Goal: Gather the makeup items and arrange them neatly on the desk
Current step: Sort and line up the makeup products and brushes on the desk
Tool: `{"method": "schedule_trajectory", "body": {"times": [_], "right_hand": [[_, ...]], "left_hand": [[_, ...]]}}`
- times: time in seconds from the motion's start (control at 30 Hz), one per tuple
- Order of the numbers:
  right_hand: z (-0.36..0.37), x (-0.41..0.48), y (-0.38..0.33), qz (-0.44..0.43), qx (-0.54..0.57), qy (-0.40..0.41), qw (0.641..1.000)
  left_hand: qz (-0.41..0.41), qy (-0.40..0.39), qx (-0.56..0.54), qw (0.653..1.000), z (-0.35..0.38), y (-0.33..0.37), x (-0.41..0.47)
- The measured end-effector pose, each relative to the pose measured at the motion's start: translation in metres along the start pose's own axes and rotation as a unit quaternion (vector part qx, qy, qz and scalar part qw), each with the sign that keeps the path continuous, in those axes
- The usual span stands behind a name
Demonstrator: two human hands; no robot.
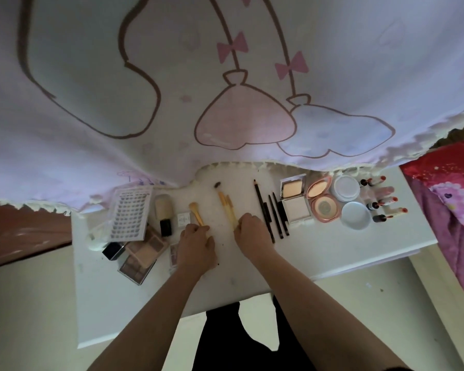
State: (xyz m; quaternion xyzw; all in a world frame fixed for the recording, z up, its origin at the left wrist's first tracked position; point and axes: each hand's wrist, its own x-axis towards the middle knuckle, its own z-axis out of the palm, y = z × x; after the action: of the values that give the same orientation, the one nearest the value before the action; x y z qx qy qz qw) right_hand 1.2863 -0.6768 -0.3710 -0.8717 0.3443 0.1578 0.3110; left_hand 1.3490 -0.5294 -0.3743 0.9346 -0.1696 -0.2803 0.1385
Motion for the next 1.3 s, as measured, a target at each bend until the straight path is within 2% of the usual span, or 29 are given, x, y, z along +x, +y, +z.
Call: {"method": "schedule_trajectory", "body": {"times": [0.1,0.2,0.3,0.43,0.53,0.67,0.93,1.3], "right_hand": [[-0.001,-0.009,0.001,0.013,0.008,-0.038,0.999],[-0.005,-0.019,0.009,0.027,0.051,-0.039,0.998],[-0.014,-0.026,0.019,0.045,0.118,-0.009,0.992],[-0.033,-0.04,0.037,0.078,0.165,0.044,0.982],[-0.044,-0.051,0.057,0.12,0.177,0.081,0.973],[-0.05,-0.06,0.09,0.163,0.183,0.091,0.965],[-0.052,-0.065,0.137,0.218,0.162,0.079,0.959],[-0.054,-0.064,0.16,0.249,0.161,0.069,0.952]], "left_hand": [[0.0,0.027,-0.026,0.999,0.001,-0.005,0.006],[-0.038,0.036,-0.049,0.997,-0.008,0.004,0.01],[-0.086,0.027,-0.069,0.994,-0.013,0.014,0.015],[-0.149,0.036,-0.199,0.968,-0.016,0.032,0.013],[-0.137,0.048,-0.278,0.949,-0.009,0.056,0.004],[-0.134,-0.015,-0.354,0.926,0.019,0.081,-0.003],[-0.173,-0.068,-0.391,0.901,0.062,0.11,-0.023],[-0.173,-0.031,-0.36,0.916,0.073,0.12,-0.029]]}}
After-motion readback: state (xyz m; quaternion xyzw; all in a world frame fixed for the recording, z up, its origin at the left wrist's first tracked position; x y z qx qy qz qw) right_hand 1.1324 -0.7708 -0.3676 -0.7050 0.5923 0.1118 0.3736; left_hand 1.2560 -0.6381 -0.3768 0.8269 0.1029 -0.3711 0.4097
